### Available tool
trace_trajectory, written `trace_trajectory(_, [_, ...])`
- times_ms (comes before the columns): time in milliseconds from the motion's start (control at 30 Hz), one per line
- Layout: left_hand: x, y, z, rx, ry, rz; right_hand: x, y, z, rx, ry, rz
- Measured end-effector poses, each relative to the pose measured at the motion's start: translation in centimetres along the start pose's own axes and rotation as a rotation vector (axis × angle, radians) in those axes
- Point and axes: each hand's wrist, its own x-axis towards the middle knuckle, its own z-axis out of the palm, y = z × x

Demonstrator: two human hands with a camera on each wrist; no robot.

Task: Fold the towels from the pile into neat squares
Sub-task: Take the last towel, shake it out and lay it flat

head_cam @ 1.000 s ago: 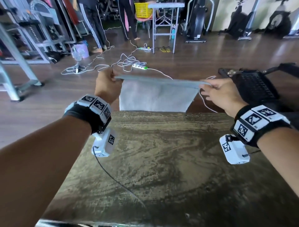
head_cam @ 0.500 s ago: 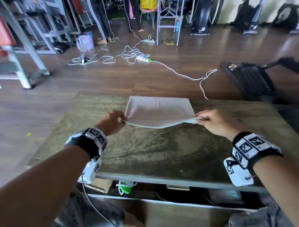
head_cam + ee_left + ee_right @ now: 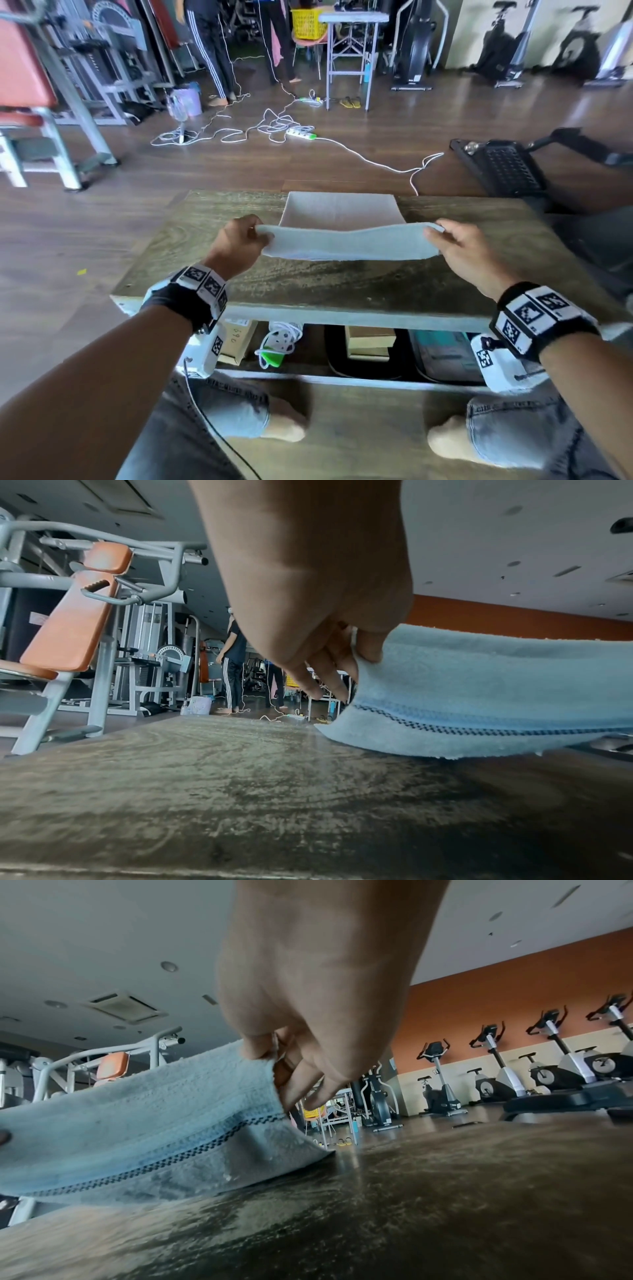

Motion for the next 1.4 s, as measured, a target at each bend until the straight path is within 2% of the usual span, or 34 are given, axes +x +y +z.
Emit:
trace_trajectory(133, [-1.7,0.9,-1.1,-0.113,-0.051,0.045,-1.6,-1.0,-1.3,0.034,-0.074,0.049])
trace_trajectory(233, [-3.1,1.5,-1.8,-0.204,-0.141,-0.003,-2.6,-1.8,-2.1,0.129,-0.173,0.153])
trace_trajectory(333, [-4.4,2.2,-2.4,-0.211,-0.271,-0.111,-3.5,-2.6,-3.2,0.154,-0.345,0.237])
trace_trajectory(400, [-4.9,2.5,-2.8,-0.122,-0.369,-0.129,-3.8,-2.9,-3.8,0.120,-0.467,0.292])
trace_trajectory(500, [-5.0,2.4,-2.9,-0.058,-0.438,-0.197,-3.6,-3.1,-4.3,0.091,-0.537,0.316])
trace_trajectory(600, [-4.4,1.9,-2.2,-0.093,-0.411,-0.245,-2.8,-2.7,-4.3,0.100,-0.515,0.318])
trace_trajectory(700, [-3.0,1.5,-1.2,-0.133,-0.252,-0.227,-1.4,-1.9,-3.6,0.088,-0.454,0.319])
trace_trajectory(767, [-1.6,1.2,-0.5,-0.178,-0.166,-0.207,0.1,-1.3,-2.9,0.050,-0.355,0.300])
trace_trajectory(867, [1.0,0.3,0.6,-0.170,-0.064,-0.138,3.7,-0.3,-1.9,0.011,-0.229,0.263])
trace_trajectory(1067, [8.4,-0.8,3.0,-0.053,0.135,-0.057,12.0,1.9,1.2,-0.066,-0.079,0.184])
trace_trajectory(1267, [17.4,-2.0,6.4,0.125,0.130,-0.043,20.6,5.1,4.0,-0.286,0.001,0.207])
trace_trajectory(1400, [21.4,-4.1,9.9,0.290,-0.035,-0.077,24.3,7.4,5.7,-0.483,0.033,0.186])
